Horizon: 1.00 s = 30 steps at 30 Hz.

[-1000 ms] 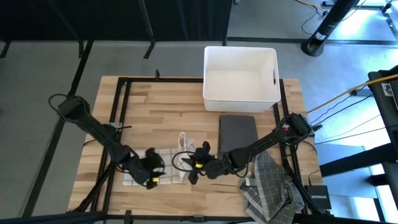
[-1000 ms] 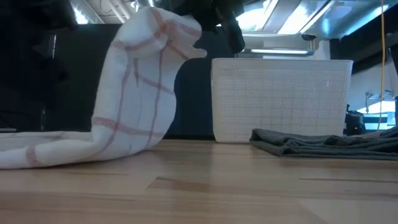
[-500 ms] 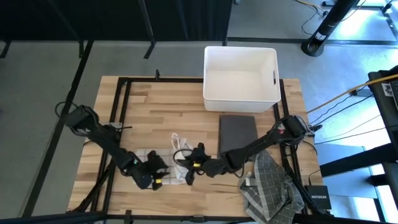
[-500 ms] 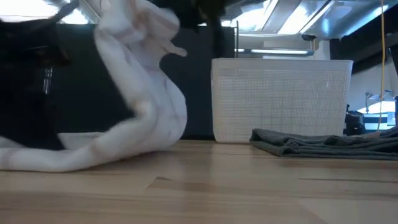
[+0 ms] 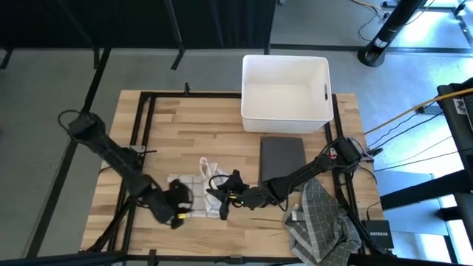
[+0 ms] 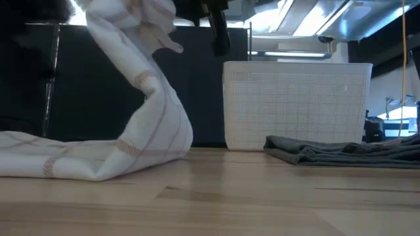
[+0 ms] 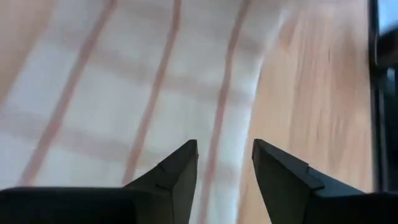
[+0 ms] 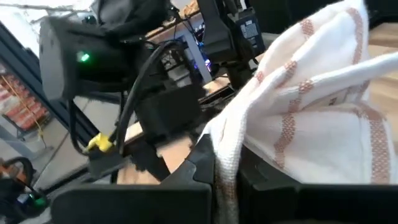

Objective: Fold towel
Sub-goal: Fold the white towel

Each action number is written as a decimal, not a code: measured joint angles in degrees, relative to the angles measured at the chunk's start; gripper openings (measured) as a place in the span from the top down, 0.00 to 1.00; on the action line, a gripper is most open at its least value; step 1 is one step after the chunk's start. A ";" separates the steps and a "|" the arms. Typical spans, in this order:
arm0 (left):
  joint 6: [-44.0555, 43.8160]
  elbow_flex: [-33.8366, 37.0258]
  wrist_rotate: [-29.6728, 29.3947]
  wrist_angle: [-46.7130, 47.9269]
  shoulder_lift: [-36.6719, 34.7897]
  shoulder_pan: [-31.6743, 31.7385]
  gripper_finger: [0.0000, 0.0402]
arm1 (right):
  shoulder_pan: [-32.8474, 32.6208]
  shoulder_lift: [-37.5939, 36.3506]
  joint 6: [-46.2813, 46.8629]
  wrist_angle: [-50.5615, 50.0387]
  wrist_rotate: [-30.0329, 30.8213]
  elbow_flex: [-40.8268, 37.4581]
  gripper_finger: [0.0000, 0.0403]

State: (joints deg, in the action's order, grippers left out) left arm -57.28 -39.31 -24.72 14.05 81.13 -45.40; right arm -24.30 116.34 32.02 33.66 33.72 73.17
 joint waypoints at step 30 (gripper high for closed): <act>-22.64 6.91 -8.73 3.96 6.25 -11.22 0.63 | 4.89 20.67 12.90 -6.24 -9.31 18.32 0.91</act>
State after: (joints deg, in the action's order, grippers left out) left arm -79.92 -32.40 -33.45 18.01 87.38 -56.62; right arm -19.42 137.01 44.92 27.42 24.40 91.48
